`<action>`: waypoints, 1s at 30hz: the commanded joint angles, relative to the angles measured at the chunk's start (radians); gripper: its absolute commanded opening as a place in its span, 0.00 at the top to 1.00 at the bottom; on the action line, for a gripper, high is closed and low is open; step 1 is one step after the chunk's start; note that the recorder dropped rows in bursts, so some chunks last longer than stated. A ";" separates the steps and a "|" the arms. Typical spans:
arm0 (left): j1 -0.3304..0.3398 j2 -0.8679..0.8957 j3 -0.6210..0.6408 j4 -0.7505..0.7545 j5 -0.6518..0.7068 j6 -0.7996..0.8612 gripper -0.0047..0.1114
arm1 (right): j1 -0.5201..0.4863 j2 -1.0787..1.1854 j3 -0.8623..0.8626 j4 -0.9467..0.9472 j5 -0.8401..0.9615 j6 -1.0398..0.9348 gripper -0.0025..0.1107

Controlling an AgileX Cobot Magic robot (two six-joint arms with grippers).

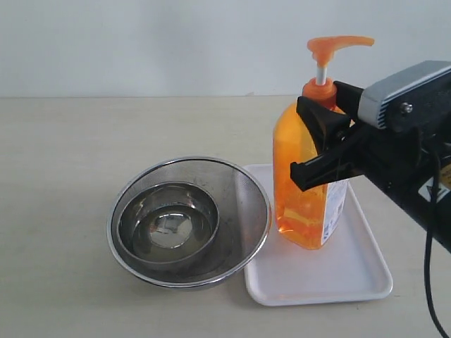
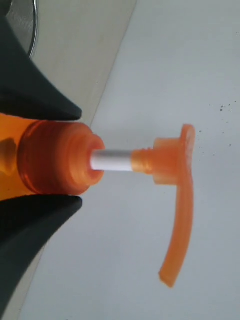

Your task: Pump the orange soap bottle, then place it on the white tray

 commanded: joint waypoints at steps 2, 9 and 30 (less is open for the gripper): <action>0.003 -0.003 0.003 -0.005 -0.007 -0.009 0.92 | -0.004 -0.133 -0.004 -0.109 0.065 -0.036 0.98; 0.003 -0.003 0.003 -0.005 -0.007 -0.009 0.92 | -0.310 -0.172 -0.004 -0.636 0.087 0.374 0.98; 0.003 -0.003 0.003 -0.005 -0.007 -0.009 0.92 | -0.589 -0.133 -0.073 -1.171 -0.136 0.723 0.98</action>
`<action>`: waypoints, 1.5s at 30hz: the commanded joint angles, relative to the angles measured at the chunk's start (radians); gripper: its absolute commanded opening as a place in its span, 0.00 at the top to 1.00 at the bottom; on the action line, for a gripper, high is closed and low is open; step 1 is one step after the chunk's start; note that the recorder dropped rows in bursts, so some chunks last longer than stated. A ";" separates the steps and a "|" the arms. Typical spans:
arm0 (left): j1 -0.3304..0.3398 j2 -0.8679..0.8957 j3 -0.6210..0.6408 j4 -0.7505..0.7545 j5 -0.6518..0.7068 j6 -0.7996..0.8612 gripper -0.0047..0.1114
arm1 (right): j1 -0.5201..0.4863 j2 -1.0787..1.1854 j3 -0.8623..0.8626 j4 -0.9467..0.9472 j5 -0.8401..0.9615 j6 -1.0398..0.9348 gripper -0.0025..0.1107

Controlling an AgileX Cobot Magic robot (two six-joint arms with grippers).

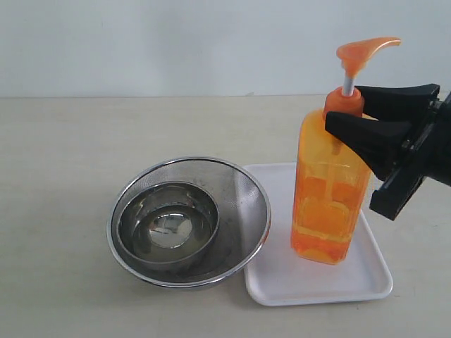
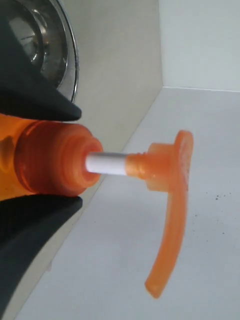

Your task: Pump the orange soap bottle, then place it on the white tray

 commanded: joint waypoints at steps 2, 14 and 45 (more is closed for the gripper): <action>0.003 -0.003 0.003 -0.005 -0.007 -0.009 0.92 | -0.010 0.056 -0.067 -0.036 -0.114 0.059 0.98; 0.003 -0.003 0.003 -0.005 -0.007 -0.009 0.92 | -0.083 0.205 -0.177 -0.161 -0.170 0.117 0.98; 0.003 -0.003 0.003 -0.005 -0.007 -0.009 0.92 | -0.166 0.328 -0.322 -0.390 -0.170 0.269 0.98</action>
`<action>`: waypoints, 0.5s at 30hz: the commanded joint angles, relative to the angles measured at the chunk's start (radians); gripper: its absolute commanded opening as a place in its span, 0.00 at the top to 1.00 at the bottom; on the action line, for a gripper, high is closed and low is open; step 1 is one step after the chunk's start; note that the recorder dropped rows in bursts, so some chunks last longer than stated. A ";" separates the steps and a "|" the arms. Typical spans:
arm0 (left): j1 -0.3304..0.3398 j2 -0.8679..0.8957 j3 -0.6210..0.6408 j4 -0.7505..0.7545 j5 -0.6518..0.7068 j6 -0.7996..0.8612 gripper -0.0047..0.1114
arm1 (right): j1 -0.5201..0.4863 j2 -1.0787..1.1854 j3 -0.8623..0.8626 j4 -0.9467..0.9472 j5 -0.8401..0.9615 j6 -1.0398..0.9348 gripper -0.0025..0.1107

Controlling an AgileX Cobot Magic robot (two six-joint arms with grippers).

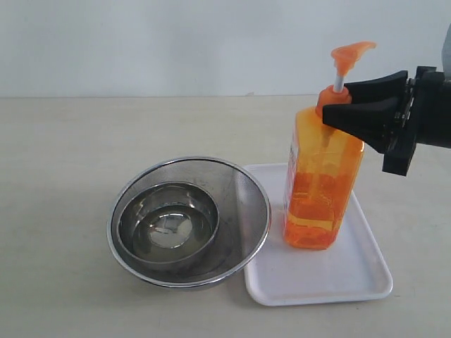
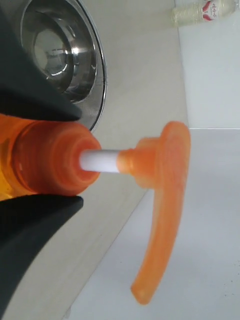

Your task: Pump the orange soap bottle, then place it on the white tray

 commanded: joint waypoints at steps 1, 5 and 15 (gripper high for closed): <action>0.003 -0.003 0.003 -0.005 -0.005 -0.009 0.92 | -0.003 -0.004 -0.010 0.013 -0.029 0.019 0.98; 0.003 -0.003 0.003 -0.005 -0.005 -0.009 0.92 | -0.003 -0.004 -0.010 0.044 -0.029 0.051 0.98; 0.003 -0.003 0.003 -0.005 -0.005 -0.009 0.92 | -0.003 -0.004 -0.010 0.008 -0.029 0.046 0.48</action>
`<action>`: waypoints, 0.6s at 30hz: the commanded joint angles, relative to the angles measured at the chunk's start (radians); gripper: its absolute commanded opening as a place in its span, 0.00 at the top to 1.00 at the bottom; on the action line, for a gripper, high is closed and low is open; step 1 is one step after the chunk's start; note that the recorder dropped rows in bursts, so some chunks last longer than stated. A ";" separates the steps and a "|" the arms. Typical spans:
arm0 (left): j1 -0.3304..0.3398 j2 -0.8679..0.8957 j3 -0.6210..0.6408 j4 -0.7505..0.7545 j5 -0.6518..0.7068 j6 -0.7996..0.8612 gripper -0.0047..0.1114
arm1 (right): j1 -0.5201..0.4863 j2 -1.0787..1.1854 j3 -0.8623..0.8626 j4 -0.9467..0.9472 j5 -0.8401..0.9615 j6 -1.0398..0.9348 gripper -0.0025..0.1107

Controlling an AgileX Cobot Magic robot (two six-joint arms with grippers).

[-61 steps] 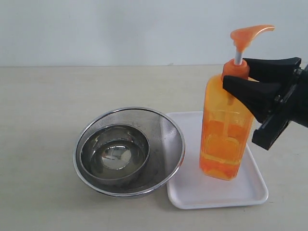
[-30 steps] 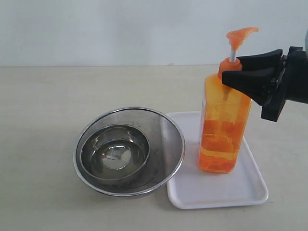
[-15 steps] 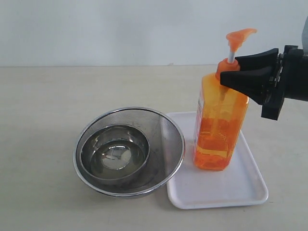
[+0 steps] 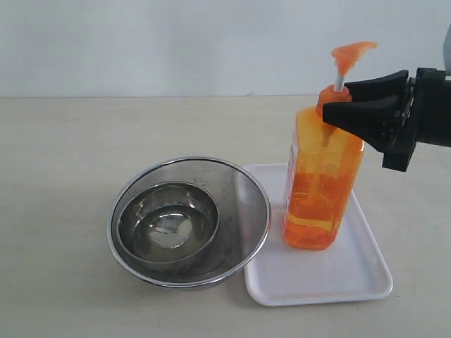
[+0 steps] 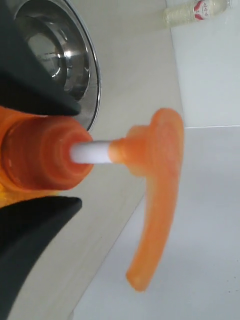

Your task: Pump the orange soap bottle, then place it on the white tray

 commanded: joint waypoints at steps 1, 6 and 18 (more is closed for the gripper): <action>0.003 -0.003 0.003 -0.005 -0.005 -0.009 0.92 | -0.003 -0.004 -0.010 -0.002 -0.027 0.005 0.48; 0.003 -0.003 0.003 -0.005 -0.005 -0.009 0.92 | -0.003 -0.004 -0.010 0.036 -0.027 0.004 0.46; 0.003 -0.003 0.003 -0.005 -0.005 -0.009 0.92 | -0.003 -0.074 -0.008 0.011 -0.027 0.042 0.42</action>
